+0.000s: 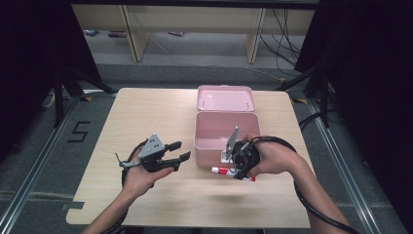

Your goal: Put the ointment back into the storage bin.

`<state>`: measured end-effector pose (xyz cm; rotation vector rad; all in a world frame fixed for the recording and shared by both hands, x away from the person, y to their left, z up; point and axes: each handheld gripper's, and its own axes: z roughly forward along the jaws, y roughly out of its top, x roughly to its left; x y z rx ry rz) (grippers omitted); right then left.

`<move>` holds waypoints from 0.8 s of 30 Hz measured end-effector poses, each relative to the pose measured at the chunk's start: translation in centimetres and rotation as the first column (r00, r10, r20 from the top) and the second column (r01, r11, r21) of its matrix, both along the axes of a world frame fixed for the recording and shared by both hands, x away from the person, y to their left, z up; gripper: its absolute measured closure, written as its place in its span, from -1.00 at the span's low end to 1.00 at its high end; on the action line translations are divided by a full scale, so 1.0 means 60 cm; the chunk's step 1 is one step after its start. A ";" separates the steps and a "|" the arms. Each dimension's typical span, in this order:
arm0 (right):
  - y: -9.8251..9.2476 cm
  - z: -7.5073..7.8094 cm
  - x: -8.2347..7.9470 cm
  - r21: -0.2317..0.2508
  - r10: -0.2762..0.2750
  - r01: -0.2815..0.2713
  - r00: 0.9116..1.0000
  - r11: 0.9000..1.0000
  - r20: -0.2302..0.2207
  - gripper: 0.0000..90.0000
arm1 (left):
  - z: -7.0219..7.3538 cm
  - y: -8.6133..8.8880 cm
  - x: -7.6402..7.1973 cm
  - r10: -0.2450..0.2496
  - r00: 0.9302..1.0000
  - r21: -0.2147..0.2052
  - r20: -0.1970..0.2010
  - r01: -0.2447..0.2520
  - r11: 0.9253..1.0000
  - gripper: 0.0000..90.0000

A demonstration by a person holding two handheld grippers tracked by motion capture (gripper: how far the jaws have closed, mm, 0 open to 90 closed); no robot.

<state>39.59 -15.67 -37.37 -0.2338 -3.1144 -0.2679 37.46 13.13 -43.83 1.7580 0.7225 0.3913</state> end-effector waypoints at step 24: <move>-0.006 0.035 0.019 0.003 0.020 -0.020 0.999 1.000 0.033 0.57 | 0.000 0.000 0.001 -0.007 1.000 -0.011 0.006 0.007 1.000 0.03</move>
